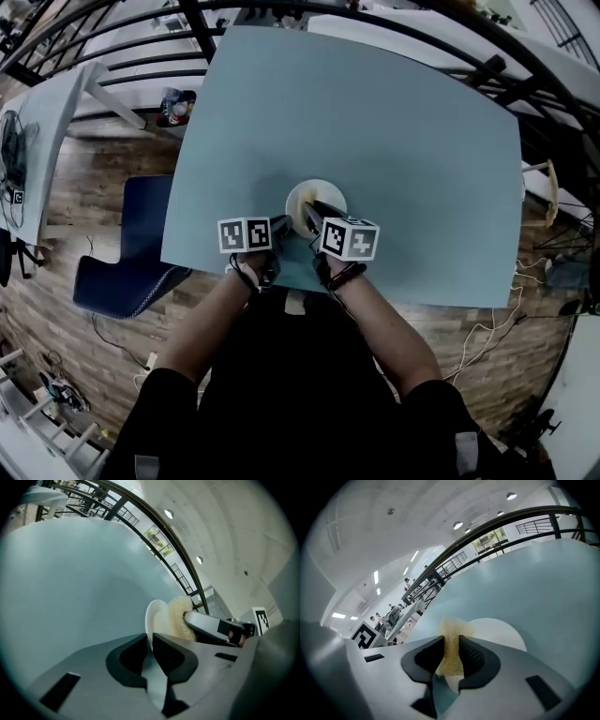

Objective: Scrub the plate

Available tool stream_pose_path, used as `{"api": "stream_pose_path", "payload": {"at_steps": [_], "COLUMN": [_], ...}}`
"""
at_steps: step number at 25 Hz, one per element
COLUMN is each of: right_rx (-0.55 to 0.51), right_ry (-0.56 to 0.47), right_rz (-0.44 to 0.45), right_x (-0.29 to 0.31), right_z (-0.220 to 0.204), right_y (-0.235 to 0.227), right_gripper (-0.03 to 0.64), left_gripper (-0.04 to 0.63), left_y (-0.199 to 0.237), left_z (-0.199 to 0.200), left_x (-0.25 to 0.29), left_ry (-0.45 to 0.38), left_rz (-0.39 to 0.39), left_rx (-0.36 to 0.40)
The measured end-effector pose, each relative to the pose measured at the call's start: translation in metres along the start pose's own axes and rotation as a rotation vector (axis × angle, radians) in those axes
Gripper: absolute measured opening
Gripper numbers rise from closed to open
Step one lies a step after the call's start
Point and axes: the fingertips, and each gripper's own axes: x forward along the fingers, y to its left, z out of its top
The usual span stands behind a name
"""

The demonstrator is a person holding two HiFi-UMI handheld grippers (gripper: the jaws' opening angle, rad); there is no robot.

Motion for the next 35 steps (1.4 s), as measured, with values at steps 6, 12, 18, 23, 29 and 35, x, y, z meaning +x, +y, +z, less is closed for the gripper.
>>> {"api": "stream_pose_path", "payload": {"at_steps": [6,12,18,23,29,35], "right_rx": [-0.039,-0.025,0.024,0.060,0.077,0.106], "right_ry": [0.070,0.093,0.057,0.024,-0.021,-0.049], "right_rz": [0.050,0.050,0.025,-0.019,-0.023,-0.034], "right_x": [0.030,0.033,0.009,-0.015,-0.042,-0.058], "right_z": [-0.008,-0.018,-0.012,-0.011,-0.006,-0.001], "right_y": [0.028,0.025,-0.008,-0.041,-0.059,-0.072], "right_gripper": [0.104,0.104,0.104,0.104,0.104,0.104], "left_gripper": [0.048,0.048,0.048,0.048,0.048,0.048], "left_y": [0.004,0.012,0.007,0.007,0.006,0.000], "left_z": [-0.004,-0.002,-0.001,-0.002,-0.004,-0.006], "left_x": [-0.004,-0.011,-0.004,-0.003,-0.003,0.001], "left_ry": [-0.002,-0.027,-0.043,-0.054,-0.058,-0.057], "left_rz": [-0.009,-0.001,0.010,0.012,0.022,0.022], "left_rx": [-0.030,-0.060,-0.076,-0.085,-0.082,-0.081]}}
